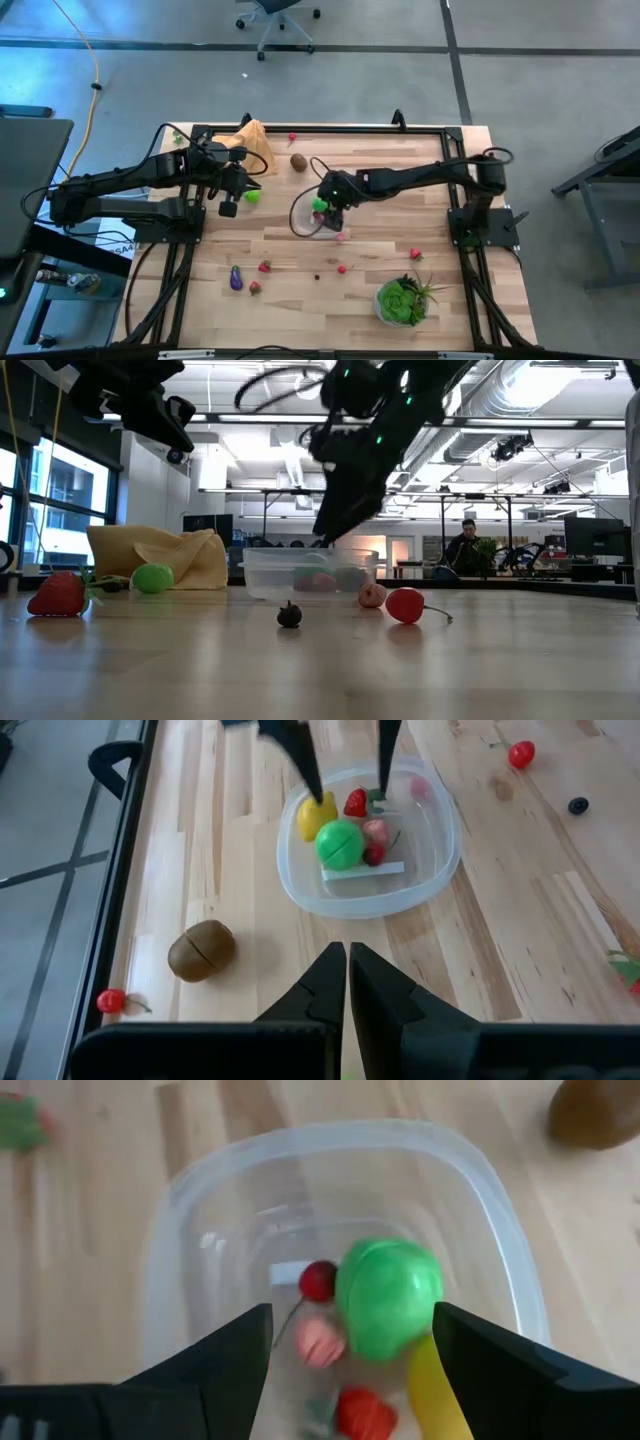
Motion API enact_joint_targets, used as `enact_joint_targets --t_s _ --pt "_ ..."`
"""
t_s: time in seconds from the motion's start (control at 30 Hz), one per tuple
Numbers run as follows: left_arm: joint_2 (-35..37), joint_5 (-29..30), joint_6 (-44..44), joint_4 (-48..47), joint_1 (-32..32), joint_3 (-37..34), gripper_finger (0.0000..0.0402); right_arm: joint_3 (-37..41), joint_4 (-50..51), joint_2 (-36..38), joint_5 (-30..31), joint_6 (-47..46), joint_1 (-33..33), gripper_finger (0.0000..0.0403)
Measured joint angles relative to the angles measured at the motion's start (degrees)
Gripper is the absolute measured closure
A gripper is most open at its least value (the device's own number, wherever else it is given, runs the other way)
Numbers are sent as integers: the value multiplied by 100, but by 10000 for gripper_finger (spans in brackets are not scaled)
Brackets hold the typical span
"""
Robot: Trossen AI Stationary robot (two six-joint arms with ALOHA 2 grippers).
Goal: Pick and placing Produce into tupperware
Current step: Put the apricot into the transparent bin
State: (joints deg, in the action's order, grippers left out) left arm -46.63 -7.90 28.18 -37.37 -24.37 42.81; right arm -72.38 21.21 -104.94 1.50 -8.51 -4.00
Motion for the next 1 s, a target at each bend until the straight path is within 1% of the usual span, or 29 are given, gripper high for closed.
enact_joint_targets --t_s 0.1,0.23,0.33,0.53,0.63,0.8,0.9,1.0 --pt "0 0 0 3 0 0 392 0 388 284 405 -58 270 135" --pt "0 0 0 -1 1 0 392 2 913 488 1210 -467 770 135" --pt "2 0 0 0 1 0 392 12 1240 487 1698 -957 1184 135" --pt "0 0 2 0 1 0 392 13 1484 265 2480 -1741 1922 135" --pt "2 0 2 0 1 0 392 13 1647 197 2604 -2319 2129 135" --pt "0 0 1 3 1 0 392 54 1686 181 2745 -2802 2305 135" --pt "0 0 2 1 1 0 392 447 1305 186 2673 -3065 2336 135" --pt "2 0 0 0 -1 0 392 976 496 186 2643 -3155 2380 135"
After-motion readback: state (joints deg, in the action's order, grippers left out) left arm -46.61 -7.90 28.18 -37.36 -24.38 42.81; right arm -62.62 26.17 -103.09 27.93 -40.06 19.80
